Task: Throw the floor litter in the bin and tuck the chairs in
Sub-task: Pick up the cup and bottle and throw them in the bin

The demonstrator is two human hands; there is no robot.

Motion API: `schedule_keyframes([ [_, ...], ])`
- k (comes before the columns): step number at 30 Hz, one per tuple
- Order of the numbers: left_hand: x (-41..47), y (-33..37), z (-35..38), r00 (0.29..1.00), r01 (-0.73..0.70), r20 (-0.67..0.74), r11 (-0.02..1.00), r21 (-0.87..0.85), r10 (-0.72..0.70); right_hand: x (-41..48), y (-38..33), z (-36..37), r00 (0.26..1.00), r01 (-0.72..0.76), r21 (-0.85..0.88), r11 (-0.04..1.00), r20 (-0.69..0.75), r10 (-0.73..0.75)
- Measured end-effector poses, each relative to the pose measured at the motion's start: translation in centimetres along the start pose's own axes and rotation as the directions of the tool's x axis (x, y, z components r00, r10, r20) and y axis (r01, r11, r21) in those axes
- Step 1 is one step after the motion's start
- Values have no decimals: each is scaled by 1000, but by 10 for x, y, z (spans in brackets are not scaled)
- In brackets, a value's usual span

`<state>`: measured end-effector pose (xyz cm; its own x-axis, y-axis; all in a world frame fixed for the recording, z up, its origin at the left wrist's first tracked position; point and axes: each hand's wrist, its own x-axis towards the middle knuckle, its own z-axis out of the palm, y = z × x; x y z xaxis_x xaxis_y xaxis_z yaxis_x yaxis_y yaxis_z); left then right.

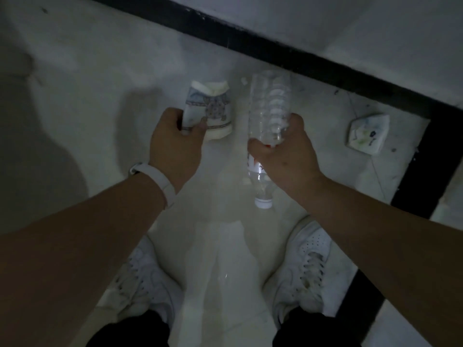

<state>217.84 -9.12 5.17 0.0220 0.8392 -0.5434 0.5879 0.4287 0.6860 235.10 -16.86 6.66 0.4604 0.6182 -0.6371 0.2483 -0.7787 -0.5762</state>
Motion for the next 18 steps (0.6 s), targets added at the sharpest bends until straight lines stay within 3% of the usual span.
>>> schedule_keyframes([
  [10, -83, 108, -116, 994, 43, -95, 988, -147, -58, -96, -134, -79, 986, 149, -124, 981, 88, -138],
  [18, -167, 221, -263, 979, 39, -183, 956, -292, -95, -214, -283, -123, 952, 296, -205, 933, 145, -270],
])
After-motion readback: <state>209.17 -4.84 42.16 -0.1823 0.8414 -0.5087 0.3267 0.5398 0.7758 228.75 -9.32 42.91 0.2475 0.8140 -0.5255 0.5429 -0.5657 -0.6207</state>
